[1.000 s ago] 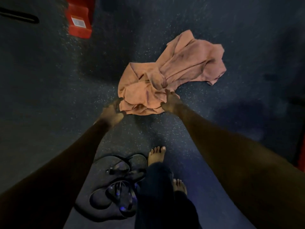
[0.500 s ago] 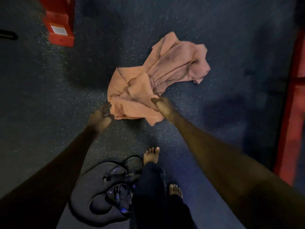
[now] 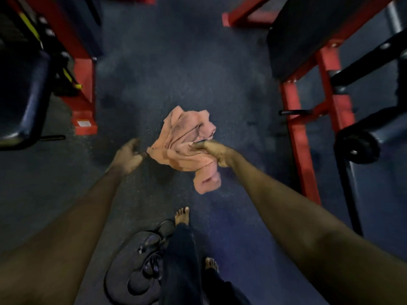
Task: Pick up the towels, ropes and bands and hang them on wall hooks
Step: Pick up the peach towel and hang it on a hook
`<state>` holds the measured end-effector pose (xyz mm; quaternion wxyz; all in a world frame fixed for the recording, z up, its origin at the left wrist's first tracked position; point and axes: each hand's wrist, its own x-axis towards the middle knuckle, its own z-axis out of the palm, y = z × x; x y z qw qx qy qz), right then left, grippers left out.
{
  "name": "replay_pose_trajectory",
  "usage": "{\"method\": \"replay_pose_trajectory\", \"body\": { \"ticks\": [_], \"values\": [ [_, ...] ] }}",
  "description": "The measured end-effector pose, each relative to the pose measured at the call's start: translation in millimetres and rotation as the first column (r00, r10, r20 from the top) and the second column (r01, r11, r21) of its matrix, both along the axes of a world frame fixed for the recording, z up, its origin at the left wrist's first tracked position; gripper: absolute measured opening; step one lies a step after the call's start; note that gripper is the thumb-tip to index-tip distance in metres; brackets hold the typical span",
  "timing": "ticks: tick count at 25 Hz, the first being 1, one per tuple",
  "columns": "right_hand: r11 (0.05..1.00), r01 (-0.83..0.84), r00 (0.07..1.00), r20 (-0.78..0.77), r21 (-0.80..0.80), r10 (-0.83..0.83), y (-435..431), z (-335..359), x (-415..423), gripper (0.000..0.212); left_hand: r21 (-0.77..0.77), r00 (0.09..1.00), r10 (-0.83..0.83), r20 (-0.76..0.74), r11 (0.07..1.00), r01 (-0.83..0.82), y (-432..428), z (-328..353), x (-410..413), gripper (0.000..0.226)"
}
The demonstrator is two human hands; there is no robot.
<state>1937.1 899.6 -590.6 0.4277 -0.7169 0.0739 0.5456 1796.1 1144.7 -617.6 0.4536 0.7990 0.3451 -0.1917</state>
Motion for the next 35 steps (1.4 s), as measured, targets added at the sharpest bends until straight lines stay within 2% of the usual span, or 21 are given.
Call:
{"method": "replay_pose_trajectory", "body": {
  "ticks": [6,10,14,16,20,23,26,31,35],
  "values": [
    [0.992,0.061,0.98,0.181,0.108,-0.08,-98,161,-56,0.042,0.099,0.985,-0.06,0.162,0.994,0.045,-94,160,-37,0.055],
    [0.948,0.227,0.948,0.172,0.221,-0.267,-177,258,-100,0.033,0.142,0.96,-0.152,0.236,0.983,0.12,-164,244,-78,0.059],
    [0.896,0.293,0.899,0.222,0.334,-0.377,-261,350,-150,0.025,0.208,0.905,-0.323,0.277,0.94,0.272,-230,318,-115,0.06],
    [0.863,0.323,0.875,0.225,0.388,-0.429,-296,385,-175,0.016,0.237,0.87,-0.394,0.295,0.913,0.333,-254,342,-125,0.058],
    [0.819,0.399,0.79,0.299,0.413,-0.536,-376,438,-252,0.039,0.314,0.771,-0.536,0.343,0.839,0.444,-309,379,-143,0.056],
    [0.723,0.491,0.714,0.25,0.486,-0.654,-439,464,-323,0.038,0.317,0.696,-0.615,0.371,0.788,0.527,-364,398,-169,0.056],
    [0.697,0.506,0.662,0.29,0.508,-0.691,-508,489,-390,0.039,0.338,0.613,-0.692,0.38,0.721,0.605,-427,412,-194,0.056],
    [0.628,0.545,0.538,0.343,0.556,-0.77,-634,540,-508,0.03,0.328,0.443,-0.793,0.418,0.587,0.74,-572,446,-247,0.055],
    [0.595,0.535,0.484,0.36,0.6,-0.798,-723,568,-590,0.018,0.363,0.336,-0.845,0.417,0.494,0.79,-685,459,-290,0.07]
  ]
}}
